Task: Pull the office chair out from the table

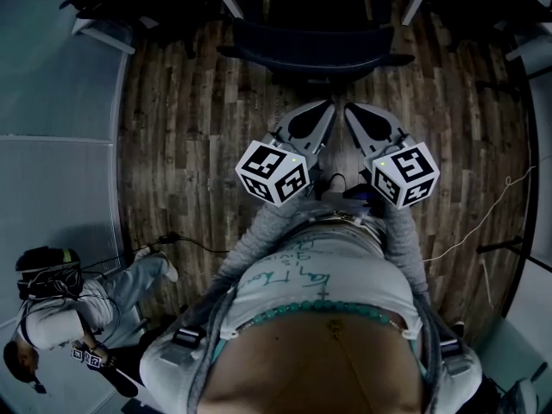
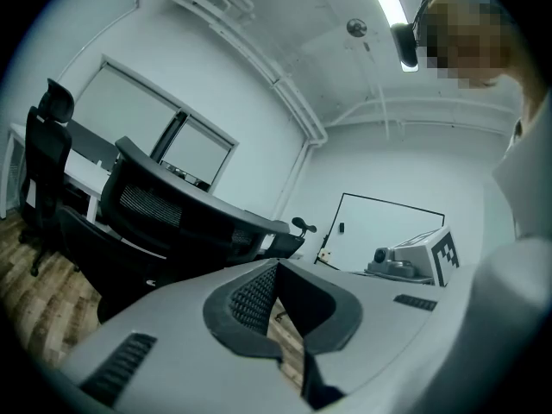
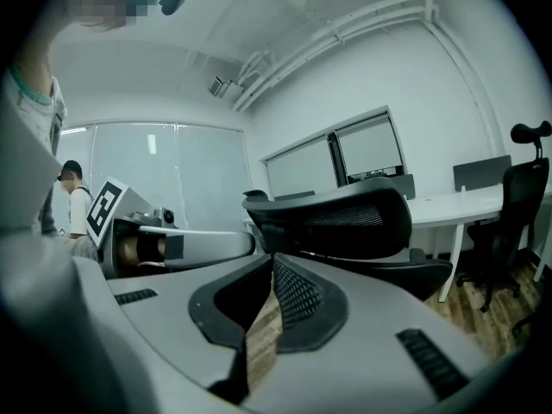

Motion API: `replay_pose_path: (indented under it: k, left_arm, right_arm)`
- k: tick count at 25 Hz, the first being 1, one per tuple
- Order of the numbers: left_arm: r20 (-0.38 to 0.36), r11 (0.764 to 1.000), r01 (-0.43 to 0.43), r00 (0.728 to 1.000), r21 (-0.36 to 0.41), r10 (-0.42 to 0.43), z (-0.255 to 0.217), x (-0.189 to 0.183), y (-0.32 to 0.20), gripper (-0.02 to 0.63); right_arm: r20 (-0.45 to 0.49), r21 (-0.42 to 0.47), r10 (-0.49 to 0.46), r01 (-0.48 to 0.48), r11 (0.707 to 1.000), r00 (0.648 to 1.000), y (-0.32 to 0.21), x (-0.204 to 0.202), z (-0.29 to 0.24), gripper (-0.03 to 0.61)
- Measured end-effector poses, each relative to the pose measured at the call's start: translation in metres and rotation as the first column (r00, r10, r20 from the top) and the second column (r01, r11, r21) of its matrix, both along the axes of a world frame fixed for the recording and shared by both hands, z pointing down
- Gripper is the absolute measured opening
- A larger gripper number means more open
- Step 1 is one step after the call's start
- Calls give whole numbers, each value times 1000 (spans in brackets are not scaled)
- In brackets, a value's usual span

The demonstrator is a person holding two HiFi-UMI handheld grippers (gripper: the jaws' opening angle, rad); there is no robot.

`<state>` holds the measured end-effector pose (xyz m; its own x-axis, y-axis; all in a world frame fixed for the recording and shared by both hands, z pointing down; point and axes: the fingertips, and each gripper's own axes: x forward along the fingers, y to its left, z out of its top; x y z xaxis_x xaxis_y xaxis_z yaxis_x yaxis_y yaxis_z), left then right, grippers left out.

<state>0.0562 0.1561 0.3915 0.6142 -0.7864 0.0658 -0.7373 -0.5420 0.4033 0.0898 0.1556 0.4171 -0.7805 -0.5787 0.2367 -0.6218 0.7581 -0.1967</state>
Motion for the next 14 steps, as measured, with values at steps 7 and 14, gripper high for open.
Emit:
replay_pose_path:
  k: [7, 14]
  left_arm:
    - [-5, 1000, 4, 1000, -7, -4, 0, 3, 3, 11]
    - [-4, 1000, 7, 1000, -17, -7, 6, 7, 4, 11]
  right_arm:
    - [5, 0, -17, 17, 1000, 1000, 3, 0, -2, 25]
    - [13, -5, -20, 20, 1000, 1000, 4, 5, 2, 25]
